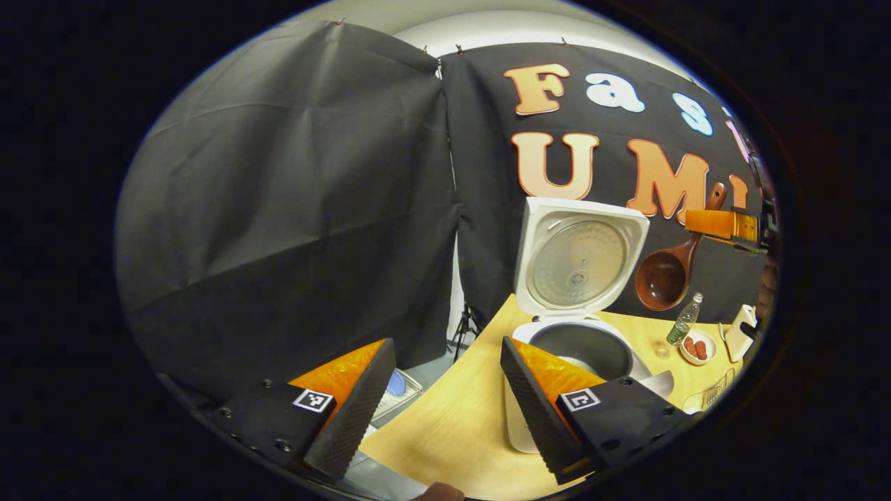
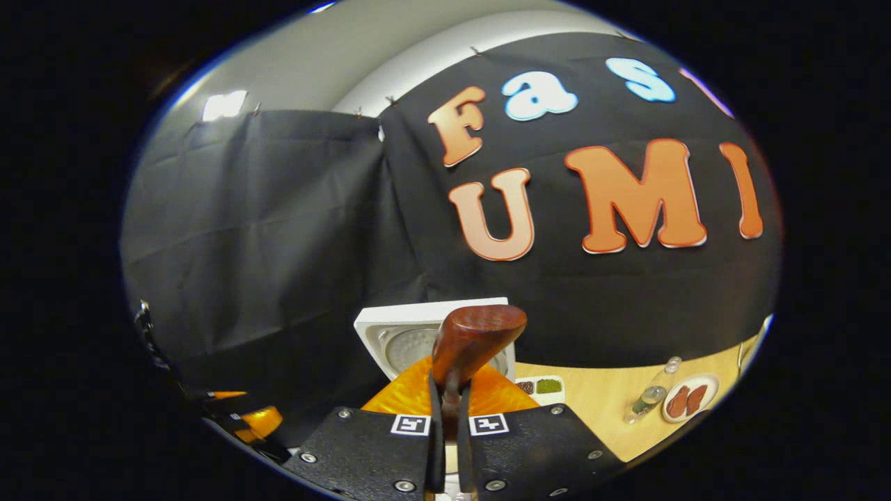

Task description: Close the left gripper, press the button to open the rice cooker; take a wooden spoon from the chopstick holder with the right hand, scoop a spoonful of rice and pour it into the rice cooker, then put the wooden spoon back into the chopstick holder.

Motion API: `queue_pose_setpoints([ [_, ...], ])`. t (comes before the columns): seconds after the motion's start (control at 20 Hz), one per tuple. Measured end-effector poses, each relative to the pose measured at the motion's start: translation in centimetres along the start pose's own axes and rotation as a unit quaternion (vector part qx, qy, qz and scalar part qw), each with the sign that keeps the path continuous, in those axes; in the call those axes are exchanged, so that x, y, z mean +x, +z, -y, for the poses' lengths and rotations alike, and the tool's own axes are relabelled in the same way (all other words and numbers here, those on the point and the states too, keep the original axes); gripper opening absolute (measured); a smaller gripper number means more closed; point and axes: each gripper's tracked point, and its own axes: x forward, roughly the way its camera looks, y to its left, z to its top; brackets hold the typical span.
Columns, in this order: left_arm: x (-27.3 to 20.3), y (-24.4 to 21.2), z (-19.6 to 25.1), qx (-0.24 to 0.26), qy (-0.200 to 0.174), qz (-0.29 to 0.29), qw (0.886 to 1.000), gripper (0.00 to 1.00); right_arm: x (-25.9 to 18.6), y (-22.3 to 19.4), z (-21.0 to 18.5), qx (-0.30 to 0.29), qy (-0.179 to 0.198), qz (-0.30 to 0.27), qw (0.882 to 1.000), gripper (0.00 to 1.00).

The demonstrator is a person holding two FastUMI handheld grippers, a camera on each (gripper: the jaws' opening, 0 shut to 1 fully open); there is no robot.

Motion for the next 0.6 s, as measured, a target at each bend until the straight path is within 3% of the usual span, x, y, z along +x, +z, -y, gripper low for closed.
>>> queue_pose_setpoints([
  [0.3,-1.2,-0.2,6.5,0.003,-0.021,-0.009,1.0,1.0,-7.3,-1.7,10.5,0.03,-0.077,-0.012,0.997,0.06],
  [0.6,-1.8,0.8,10.3,0.014,-0.02,-0.006,1.0,1.0,-15.3,-4.9,20.6,0.052,-0.181,-0.031,0.982,0.06],
])
